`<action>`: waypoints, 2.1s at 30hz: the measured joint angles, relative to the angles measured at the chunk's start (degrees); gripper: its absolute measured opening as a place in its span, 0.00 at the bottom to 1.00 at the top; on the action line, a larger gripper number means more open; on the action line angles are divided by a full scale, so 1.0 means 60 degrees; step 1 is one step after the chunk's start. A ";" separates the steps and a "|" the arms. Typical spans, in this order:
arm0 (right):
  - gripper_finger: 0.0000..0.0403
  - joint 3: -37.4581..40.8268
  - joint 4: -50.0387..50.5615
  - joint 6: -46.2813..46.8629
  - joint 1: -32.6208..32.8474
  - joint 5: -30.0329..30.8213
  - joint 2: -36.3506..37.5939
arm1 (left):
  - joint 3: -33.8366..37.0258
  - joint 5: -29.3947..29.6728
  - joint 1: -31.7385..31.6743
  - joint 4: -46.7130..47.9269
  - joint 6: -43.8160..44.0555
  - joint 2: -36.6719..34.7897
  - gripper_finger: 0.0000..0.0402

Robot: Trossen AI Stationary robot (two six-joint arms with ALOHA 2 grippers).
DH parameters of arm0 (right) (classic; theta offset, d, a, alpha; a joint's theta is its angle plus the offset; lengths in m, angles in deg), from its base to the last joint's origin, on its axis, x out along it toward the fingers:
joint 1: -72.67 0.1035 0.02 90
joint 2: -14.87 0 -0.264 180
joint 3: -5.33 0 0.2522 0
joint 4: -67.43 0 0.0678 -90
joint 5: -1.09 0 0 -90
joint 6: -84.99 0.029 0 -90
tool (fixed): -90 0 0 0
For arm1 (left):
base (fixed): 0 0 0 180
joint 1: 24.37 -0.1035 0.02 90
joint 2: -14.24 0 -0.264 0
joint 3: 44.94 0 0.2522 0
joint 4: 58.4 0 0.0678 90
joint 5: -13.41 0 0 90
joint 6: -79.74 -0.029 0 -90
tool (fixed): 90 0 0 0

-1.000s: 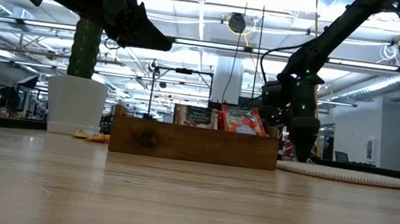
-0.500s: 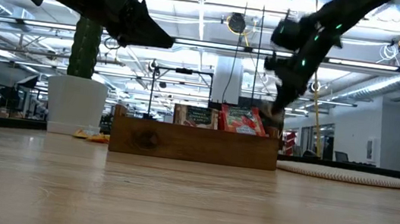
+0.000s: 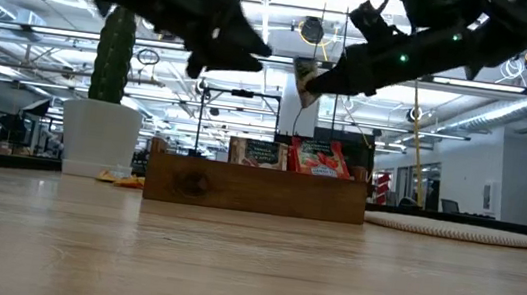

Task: Pick & Place Tea
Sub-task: Put the brown tea bag into the middle section of the wooden organizer

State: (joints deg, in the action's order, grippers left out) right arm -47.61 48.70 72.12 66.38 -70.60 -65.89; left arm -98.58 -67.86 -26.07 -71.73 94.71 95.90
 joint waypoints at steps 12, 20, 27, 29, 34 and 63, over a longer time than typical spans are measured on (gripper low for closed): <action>0.00 0.0012 -0.1153 -0.0706 0.0381 0.1702 -0.1197 | -0.2665 0.2058 0.0027 0.3488 -0.0515 0.0403 0.65; 0.00 0.0001 -0.1639 -0.0880 0.0381 0.1658 -0.1172 | -0.2782 0.2296 -0.0427 0.3788 0.0072 0.0418 0.58; 0.00 0.0001 -0.1570 -0.0742 0.0381 0.1403 -0.1172 | -0.2782 0.1261 -0.0551 0.2342 -0.0066 0.1249 0.57; 0.00 0.0001 -0.1512 -0.0745 0.0381 0.1417 -0.1175 | -0.2796 0.1007 -0.0583 0.1979 -0.0256 0.1505 0.58; 0.00 0.0001 -0.1476 -0.0745 0.0381 0.1410 -0.1172 | -0.3035 0.1062 -0.0627 0.2015 -0.0520 0.1776 0.58; 0.08 0.0153 -0.0981 -0.0790 0.0389 0.0946 -0.1001 | -0.3099 0.0996 -0.0696 0.4926 -0.1634 0.0644 0.01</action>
State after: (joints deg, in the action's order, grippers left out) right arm -46.69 42.81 67.38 68.71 -64.92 -71.89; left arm -117.18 -61.89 -30.24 -42.17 84.90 99.76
